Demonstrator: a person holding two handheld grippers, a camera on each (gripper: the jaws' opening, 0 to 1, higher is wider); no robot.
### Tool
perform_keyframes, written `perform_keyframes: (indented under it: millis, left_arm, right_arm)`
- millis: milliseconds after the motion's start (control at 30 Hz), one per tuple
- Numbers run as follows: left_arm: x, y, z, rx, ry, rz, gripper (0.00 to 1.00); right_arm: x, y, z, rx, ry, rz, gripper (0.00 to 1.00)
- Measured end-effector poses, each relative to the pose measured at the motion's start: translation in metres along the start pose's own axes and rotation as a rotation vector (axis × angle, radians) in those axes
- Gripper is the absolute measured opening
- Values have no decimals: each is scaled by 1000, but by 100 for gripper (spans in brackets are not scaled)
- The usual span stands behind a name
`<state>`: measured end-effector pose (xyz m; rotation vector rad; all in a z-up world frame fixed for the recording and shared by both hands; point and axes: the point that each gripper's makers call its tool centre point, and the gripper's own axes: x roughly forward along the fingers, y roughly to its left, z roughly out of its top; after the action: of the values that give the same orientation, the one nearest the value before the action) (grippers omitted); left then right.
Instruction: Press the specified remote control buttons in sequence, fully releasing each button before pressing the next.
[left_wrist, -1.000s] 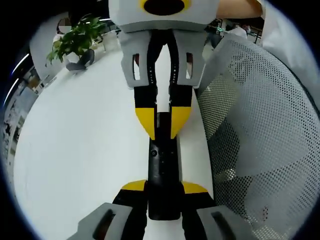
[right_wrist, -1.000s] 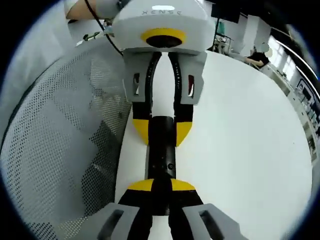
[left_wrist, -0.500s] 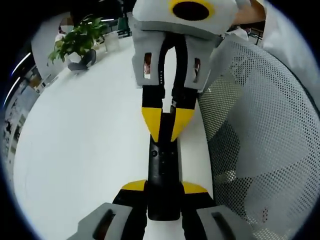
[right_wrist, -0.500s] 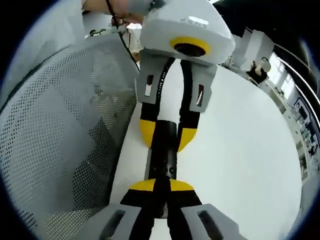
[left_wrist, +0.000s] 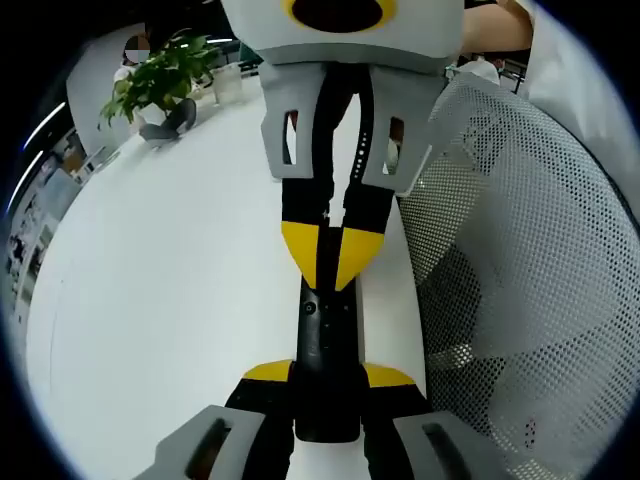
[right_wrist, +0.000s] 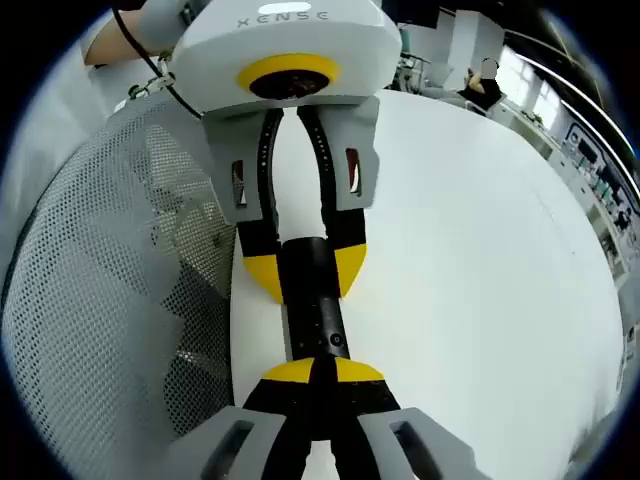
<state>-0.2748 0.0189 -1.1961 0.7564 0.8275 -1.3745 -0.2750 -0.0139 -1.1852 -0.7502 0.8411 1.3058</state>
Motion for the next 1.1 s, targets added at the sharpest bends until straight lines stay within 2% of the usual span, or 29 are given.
perform_keyframes:
  millis: [67,200,333,467,567,600,667,767,867,933,1033,1100]
  left_arm:
    - [0,0,0,0,0,0,22]
    - [0,0,0,-2,1,2,22]
    - [0,0,1,-15,8,9,22]
    - [0,0,0,-29,8,18,22]
    - [0,0,0,-28,1,14,22]
    - [0,0,0,-26,0,13,22]
    - [0,0,0,-23,0,13,22]
    - [0,0,0,-21,-3,14,22]
    - [0,0,0,-25,-3,15,22]
    - [0,0,0,-22,3,15,22]
    - [0,0,0,-20,3,12,22]
    - [0,0,0,-21,0,13,22]
  right_arm:
    - [0,1,0,0,-2,-19,1]
    - [-2,1,0,-56,-48,-14,1]
    - [-3,-3,1,-91,-48,-22,0]
    - [-5,0,5,-60,-73,-3,0]
    - [-2,1,1,-96,-28,6,0]
    - [2,1,-3,-113,7,15,0]
    - [1,1,1,-138,-1,17,0]
    - [2,1,0,-166,52,24,0]
    - [4,0,0,-151,118,36,0]
    - [4,0,0,-192,164,40,0]
    - [2,0,-1,-193,160,46,0]
    - [1,0,0,-152,119,49,0]
